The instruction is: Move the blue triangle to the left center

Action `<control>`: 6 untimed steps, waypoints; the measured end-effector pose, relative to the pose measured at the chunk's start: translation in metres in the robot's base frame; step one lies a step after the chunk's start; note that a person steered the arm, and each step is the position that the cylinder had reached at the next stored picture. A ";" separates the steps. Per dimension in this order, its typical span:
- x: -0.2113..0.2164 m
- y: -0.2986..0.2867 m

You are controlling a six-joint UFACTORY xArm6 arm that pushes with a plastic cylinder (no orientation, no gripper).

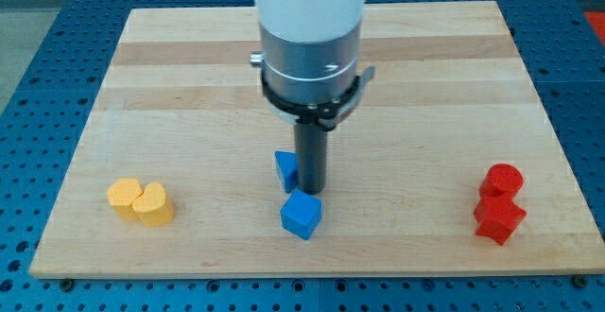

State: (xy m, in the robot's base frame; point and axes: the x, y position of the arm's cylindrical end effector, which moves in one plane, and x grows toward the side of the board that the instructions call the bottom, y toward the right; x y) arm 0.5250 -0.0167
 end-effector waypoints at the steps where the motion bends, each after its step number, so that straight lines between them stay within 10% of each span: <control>1: -0.012 -0.023; 6: -0.088 -0.150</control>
